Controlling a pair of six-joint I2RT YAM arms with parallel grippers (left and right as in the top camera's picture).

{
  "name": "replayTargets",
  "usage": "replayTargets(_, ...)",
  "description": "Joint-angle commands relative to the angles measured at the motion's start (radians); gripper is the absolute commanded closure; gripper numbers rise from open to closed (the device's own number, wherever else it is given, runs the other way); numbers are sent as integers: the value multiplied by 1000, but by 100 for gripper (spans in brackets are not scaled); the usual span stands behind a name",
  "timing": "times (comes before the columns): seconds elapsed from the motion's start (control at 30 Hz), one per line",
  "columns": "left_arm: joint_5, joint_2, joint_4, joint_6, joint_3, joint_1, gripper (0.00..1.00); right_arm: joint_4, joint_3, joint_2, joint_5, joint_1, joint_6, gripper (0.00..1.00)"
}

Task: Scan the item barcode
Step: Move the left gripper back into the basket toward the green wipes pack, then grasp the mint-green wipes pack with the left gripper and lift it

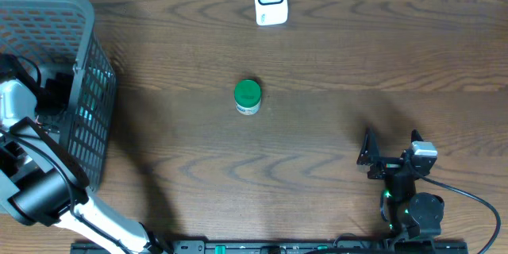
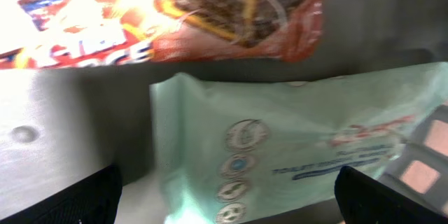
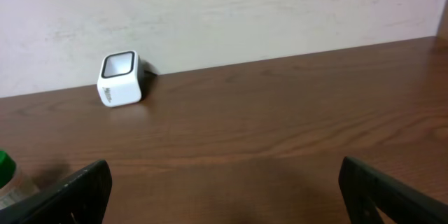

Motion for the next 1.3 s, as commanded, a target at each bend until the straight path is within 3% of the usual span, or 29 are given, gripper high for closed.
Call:
replayTargets(0.0, 48, 101, 14, 14, -35, -13, 2, -3, -2, -5, 9, 9, 13, 1)
replayTargets(0.3, 43, 104, 69, 13, -35, -54, 0, -3, -2, -5, 9, 9, 13, 1)
replayTargets(0.4, -15, 104, 64, 10, -35, -69, 6, -3, -2, -5, 9, 9, 13, 1)
replayTargets(0.57, -63, 104, 54, 10, -35, -80, 36, -3, -2, -5, 9, 9, 13, 1)
replayTargets(0.6, -63, 104, 54, 10, -35, -80, 49, -3, -2, -5, 9, 9, 13, 1)
replayTargets(0.63, -63, 104, 54, 11, -35, -79, 70, -3, -2, -5, 9, 9, 13, 1)
replayTargets(0.7, -63, 104, 50, 11, -35, -79, 92, -3, -2, -5, 9, 9, 13, 1)
replayTargets(1.0, -62, 64, -20, 12, -35, -54, 93, -3, -2, -5, 9, 9, 13, 1)
replayTargets(1.27, -62, -155, -73, 14, -35, 1, 93, -3, -2, -5, 9, 9, 13, 1)
